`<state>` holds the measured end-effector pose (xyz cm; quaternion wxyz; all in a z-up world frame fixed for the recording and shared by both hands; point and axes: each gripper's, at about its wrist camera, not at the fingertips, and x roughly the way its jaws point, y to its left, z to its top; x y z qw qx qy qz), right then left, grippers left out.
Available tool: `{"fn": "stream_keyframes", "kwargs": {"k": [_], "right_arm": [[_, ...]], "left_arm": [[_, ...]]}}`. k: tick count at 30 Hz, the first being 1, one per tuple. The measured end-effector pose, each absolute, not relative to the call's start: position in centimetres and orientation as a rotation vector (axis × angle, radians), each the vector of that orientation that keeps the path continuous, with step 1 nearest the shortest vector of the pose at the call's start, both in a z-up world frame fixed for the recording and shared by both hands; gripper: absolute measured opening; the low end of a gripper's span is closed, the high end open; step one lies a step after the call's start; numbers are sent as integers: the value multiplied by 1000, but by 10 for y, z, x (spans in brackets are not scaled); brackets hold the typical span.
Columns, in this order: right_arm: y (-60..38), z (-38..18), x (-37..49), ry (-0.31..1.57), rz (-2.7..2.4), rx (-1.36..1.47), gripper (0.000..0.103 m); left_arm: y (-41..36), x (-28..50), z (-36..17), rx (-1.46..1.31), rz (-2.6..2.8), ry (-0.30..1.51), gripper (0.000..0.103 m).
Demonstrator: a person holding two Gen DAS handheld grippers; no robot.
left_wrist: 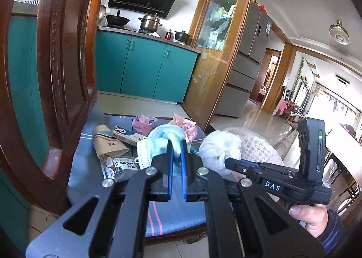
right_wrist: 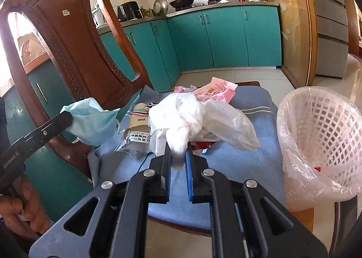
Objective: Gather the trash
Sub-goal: 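Grasp the white plastic bag with the right tool while the left tool holds the mask, then carry the white bag with the right tool and drop it into the basket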
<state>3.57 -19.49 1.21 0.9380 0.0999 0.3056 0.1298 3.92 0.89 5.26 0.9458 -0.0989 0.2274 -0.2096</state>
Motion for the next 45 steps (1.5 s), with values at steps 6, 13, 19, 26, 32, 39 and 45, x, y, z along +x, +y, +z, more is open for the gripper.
{"fn": "stream_keyframes", "kwargs": {"k": [6,13,19,26,32,39,45], "right_arm": [[-194,12,36,628,267,207,12],[-193,12,37,631,270,203,12],[-194,11,37,633,271,202,12],[-193,9,38,635,270,198,12],[-193,9,38,636,271,198,12],[-203,14,36,607,235,188,12],[-276,22,47,539,15,212,12]], "left_arm": [[8,40,51,-199,-426,468,7],[8,41,48,-193,-417,485,7],[8,44,47,-194,-406,503,7],[7,44,46,-192,-406,507,7],[6,44,47,-191,-405,507,7],[3,46,46,-187,-408,513,7],[-7,52,44,-170,-400,523,7]]}}
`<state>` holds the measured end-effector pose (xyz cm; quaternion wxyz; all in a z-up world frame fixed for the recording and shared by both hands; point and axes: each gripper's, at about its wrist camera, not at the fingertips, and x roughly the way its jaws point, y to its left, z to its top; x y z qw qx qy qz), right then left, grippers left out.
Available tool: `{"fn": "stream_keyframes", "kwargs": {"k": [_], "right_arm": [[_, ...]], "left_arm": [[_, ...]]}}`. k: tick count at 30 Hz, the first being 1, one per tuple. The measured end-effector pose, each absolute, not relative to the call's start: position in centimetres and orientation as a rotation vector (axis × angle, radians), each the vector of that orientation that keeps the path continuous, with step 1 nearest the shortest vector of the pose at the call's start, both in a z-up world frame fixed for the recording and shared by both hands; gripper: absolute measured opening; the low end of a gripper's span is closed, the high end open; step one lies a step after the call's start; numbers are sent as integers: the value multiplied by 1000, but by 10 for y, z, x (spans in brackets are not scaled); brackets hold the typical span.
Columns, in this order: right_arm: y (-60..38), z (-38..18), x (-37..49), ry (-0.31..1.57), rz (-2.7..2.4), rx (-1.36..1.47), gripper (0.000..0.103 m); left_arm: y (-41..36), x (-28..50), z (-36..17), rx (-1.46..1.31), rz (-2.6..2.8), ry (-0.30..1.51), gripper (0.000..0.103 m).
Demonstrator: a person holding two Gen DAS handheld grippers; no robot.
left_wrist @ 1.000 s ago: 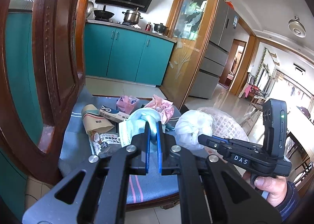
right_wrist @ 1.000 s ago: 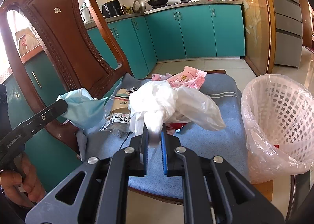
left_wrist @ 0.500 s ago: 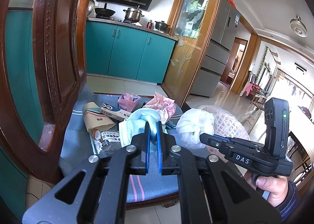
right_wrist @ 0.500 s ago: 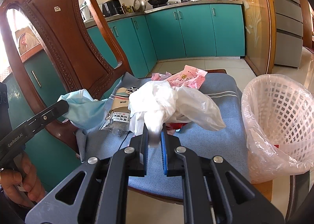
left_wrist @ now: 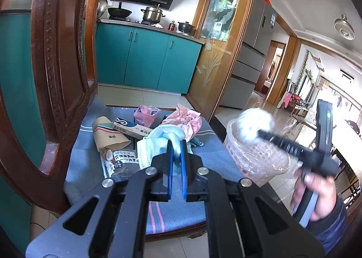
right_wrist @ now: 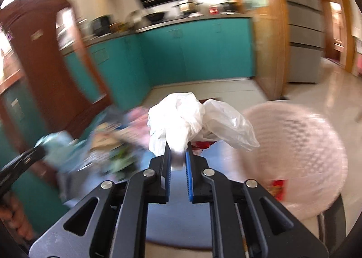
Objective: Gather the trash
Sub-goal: 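Carry the white bag with the right tool and drop it into the basket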
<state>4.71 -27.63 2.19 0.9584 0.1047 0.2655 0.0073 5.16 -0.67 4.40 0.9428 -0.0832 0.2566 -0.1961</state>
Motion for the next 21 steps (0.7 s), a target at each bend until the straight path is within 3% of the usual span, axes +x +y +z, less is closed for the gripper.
{"fn": "stream_keyframes", "kwargs": {"k": [2,3,4,6,9,12,15,21], "right_arm": [[-308,20,50,523,-73,252,13],[-324,17,51,522,-126,267,19],[-336,12,53,538,-167,274,38],[-352,1,56,583,-223,294,68],[-370,1,47,567,-265,356,76],[-383,17,17,401,-356,395,94],[-394,26,-13,253,-401,471,97],[-413,25,-26,189,-430,537,97]], "left_arm": [[-13,54,43,-167,-407,527,7],[-16,55,42,-165,-411,529,7],[-19,56,42,-162,-416,531,7],[-29,58,40,-149,-428,535,7],[-44,61,37,-137,-443,543,7],[-64,63,33,-126,-473,554,7],[-90,68,32,-124,-524,570,7],[-179,81,43,-42,-675,581,7]]}}
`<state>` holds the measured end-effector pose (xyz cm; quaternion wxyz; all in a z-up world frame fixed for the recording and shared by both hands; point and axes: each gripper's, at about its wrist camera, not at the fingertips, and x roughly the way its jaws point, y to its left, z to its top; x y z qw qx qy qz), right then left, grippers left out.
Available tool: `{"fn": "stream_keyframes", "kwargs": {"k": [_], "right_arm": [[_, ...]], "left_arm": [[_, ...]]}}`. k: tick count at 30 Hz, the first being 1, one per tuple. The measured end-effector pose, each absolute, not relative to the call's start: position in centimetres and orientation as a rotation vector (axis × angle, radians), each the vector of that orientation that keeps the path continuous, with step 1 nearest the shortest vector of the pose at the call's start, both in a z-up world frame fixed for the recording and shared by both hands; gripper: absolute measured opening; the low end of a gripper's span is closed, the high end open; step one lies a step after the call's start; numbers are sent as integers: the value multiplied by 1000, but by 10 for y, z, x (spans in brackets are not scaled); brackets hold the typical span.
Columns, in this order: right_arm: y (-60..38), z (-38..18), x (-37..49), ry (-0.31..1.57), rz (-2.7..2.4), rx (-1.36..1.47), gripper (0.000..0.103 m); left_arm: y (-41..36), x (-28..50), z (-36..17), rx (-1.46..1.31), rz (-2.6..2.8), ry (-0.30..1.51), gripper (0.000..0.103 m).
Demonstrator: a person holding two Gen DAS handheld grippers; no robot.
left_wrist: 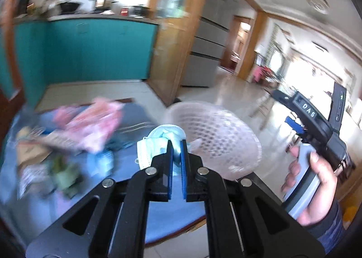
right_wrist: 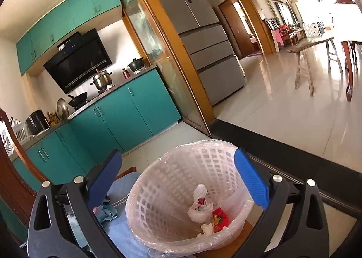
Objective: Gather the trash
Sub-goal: 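Carry the white bag with the right tool and drop it into the basket, then release the face mask from the left tool into the basket, then move the left tool toward the snack packet on the cushion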
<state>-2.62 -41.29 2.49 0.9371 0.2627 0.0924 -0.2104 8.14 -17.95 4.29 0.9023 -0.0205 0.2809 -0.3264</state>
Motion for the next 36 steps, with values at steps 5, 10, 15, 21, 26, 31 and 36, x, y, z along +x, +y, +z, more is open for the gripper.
{"fn": "stream_keyframes", "kwargs": {"k": [5,10,15,21,26,31,36], "right_arm": [[-423,22,-39,143,-456,587,97],[-424,20,-39,151,-449,609,97],[-416,20,-34,165,-421,585,97],[-379,24,-17,238,-327,501,97],[-318,24,4,354,-164,382,97],[-246,14,20,479,9,254,97],[-208,10,29,522,58,159,97]], "left_arm": [[-258,112,58,-59,-781,582,16],[-277,136,40,-22,-664,623,89],[-207,109,44,7,-590,585,90],[-108,82,37,50,-387,589,93],[-44,65,19,25,-229,605,93],[-15,64,16,30,-162,630,93],[4,67,14,-21,-133,676,93]]}}
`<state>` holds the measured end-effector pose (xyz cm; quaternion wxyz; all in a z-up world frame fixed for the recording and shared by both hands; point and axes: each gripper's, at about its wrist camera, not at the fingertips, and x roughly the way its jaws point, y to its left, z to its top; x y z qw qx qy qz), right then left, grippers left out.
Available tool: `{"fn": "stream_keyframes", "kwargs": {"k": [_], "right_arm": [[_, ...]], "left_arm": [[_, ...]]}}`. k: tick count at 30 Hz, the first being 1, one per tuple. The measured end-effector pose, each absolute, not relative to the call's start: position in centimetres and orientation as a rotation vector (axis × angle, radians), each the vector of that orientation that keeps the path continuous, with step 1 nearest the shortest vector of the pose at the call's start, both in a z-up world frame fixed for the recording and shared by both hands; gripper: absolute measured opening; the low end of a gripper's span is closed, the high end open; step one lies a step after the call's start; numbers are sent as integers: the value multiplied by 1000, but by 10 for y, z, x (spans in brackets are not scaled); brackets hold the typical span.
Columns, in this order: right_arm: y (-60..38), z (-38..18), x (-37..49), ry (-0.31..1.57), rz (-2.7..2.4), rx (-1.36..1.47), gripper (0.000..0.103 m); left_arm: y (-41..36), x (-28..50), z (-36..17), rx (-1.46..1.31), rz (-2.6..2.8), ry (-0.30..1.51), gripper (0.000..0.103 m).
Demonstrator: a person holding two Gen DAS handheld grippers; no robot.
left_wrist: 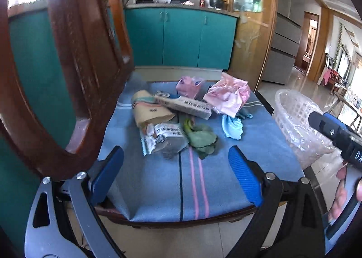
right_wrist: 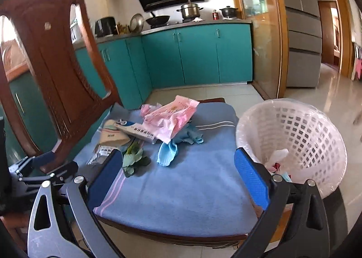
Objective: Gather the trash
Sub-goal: 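Move the left tool toward the snack packet on the cushion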
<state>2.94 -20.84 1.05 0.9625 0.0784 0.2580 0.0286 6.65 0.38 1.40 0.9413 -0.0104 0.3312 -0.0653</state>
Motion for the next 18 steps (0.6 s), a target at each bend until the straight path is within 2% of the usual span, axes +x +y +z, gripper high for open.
{"fn": "stream_keyframes", "kwargs": {"k": [18], "right_arm": [[-205,3,39,560,57,154,97]], "left_arm": [[4,65,15,-24,-152,691,93]]}}
